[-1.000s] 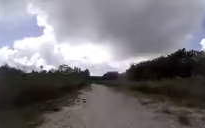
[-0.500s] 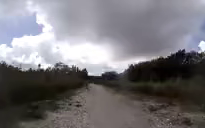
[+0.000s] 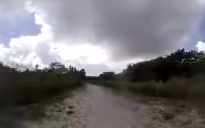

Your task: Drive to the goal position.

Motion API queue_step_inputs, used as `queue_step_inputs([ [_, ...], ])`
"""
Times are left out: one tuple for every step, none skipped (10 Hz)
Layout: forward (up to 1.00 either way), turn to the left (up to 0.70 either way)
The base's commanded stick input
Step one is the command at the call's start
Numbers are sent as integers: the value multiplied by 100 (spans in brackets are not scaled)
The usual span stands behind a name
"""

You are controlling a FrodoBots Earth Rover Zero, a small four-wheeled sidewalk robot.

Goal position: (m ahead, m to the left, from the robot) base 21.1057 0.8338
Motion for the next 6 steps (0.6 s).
queue_step_inputs([
  [85,0],
  [85,0],
  [85,0],
  [85,0],
  [85,0],
  [85,0],
])
